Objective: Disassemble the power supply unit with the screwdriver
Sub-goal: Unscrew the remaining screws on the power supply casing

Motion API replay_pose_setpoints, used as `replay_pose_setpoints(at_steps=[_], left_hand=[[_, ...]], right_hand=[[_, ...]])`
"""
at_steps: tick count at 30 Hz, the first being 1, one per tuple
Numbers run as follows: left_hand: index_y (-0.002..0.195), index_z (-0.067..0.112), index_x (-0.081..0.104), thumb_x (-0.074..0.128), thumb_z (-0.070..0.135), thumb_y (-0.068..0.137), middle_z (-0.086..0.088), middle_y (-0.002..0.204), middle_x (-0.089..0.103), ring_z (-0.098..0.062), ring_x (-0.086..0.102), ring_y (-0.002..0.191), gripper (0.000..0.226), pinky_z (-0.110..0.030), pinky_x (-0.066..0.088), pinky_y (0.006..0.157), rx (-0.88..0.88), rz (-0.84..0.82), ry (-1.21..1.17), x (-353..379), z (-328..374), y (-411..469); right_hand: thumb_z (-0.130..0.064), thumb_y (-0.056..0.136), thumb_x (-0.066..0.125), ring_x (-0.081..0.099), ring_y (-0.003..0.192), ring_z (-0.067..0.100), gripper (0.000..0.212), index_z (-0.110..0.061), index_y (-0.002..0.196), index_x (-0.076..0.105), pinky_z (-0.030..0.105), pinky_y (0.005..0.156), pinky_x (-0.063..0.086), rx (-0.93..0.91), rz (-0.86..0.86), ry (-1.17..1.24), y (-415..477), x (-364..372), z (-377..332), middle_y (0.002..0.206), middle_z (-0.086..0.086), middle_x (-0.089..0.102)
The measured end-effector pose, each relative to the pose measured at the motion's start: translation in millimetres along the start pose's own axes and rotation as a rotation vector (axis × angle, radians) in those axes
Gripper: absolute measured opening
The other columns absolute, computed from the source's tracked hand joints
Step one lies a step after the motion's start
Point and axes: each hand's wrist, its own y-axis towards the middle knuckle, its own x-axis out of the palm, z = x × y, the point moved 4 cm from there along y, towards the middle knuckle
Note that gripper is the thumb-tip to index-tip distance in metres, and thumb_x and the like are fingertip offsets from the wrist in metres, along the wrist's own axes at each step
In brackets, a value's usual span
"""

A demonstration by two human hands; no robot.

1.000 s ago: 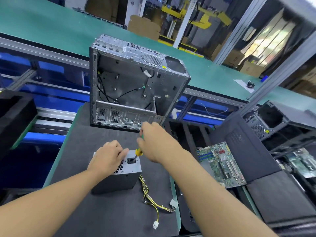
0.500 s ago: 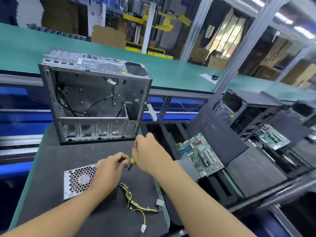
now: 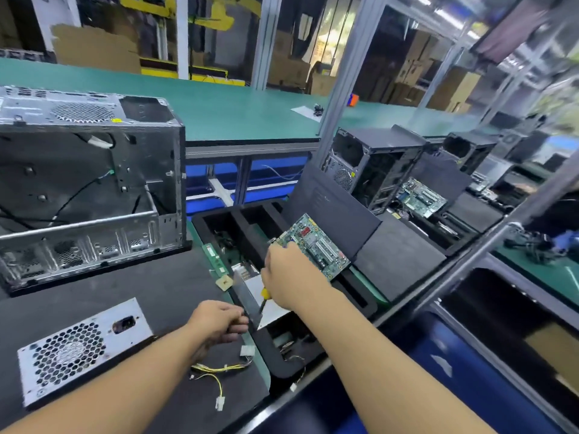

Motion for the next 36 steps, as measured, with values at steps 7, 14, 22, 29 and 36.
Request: replay_pose_setpoints(at_steps=[7,14,22,29,36], left_hand=[[0.081,0.015,0.052,0.052,0.017,0.099,-0.001,0.074,0.052,-0.013,0.055,0.07,0.018,-0.024,0.049,0.064,-0.183,-0.258,-0.018,66,-4,6],[0.149,0.015,0.036,0.033,0.062,0.1,0.002,0.156,0.033,-0.019,0.023,0.149,0.068,-0.042,0.017,0.119,-0.253,-0.477,-0.02,83,6,21],[0.131,0.023,0.054,0.036,0.048,0.105,0.007,0.13,0.059,-0.016,0.053,0.123,0.04,-0.037,0.037,0.1,0.105,-0.218,0.08,27,23,24],[0.111,0.027,0.065,0.039,0.042,0.104,0.01,0.108,0.056,-0.013,0.051,0.105,0.031,-0.028,0.037,0.083,0.43,0.111,0.596,-59,62,3],[0.08,0.012,0.056,0.038,0.036,0.101,-0.009,0.083,0.063,-0.03,0.057,0.083,0.038,-0.033,0.04,0.069,0.387,0.367,0.474,-139,70,-30]], right_hand=[[-0.017,0.1,0.044,0.054,0.1,0.033,0.018,-0.007,0.115,0.049,0.036,0.079,0.041,0.139,0.032,0.006,-13,-16,57,0.119,0.014,0.046],[-0.017,0.1,0.045,0.056,0.096,0.034,0.018,-0.01,0.116,0.05,0.033,0.073,0.039,0.196,0.037,-0.014,-20,-21,81,0.12,0.013,0.045],[-0.019,0.102,0.045,0.054,0.094,0.03,0.02,-0.007,0.116,0.051,0.032,0.074,0.04,0.106,0.056,-0.028,-5,-22,49,0.119,0.014,0.047],[-0.026,0.102,0.048,0.049,0.077,0.026,0.023,-0.008,0.116,0.05,0.033,0.069,0.04,-0.06,-0.027,0.037,12,-15,-28,0.118,0.012,0.045],[-0.025,0.098,0.05,0.057,0.093,0.031,0.021,-0.01,0.112,0.052,0.04,0.076,0.05,-0.313,-0.017,0.057,18,-16,-123,0.111,0.013,0.054]])
